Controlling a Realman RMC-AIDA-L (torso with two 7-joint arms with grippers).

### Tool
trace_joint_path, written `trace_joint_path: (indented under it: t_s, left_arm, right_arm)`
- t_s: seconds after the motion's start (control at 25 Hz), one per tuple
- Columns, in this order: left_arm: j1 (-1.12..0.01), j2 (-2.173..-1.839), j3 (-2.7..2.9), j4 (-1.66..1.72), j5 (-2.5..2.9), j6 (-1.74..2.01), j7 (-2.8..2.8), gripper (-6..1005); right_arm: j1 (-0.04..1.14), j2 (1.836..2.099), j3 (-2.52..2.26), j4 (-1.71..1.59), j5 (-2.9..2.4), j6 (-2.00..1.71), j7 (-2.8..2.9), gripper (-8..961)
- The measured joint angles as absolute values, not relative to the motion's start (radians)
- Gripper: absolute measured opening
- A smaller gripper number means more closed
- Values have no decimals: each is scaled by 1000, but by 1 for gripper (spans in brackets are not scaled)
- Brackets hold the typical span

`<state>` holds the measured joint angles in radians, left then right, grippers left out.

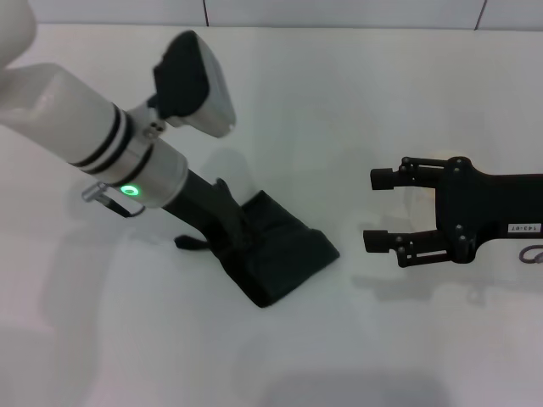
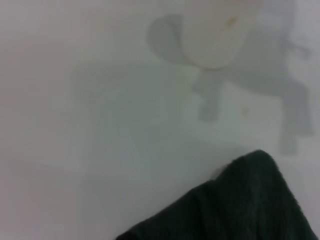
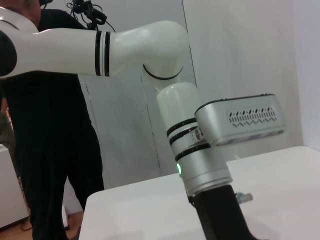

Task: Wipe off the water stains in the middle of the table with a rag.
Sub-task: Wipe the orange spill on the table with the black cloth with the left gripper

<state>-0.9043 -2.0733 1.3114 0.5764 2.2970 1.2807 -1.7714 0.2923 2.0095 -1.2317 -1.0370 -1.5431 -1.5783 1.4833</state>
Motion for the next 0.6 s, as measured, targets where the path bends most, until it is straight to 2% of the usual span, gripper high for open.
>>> trace_joint_path:
  t_s: [0.6]
  left_arm:
    - [-906, -2029, 1233, 577, 2363, 1289, -1794, 41]
  right_arm:
    - [287, 2009, -1232, -1037, -1542, -1579, 1483, 842]
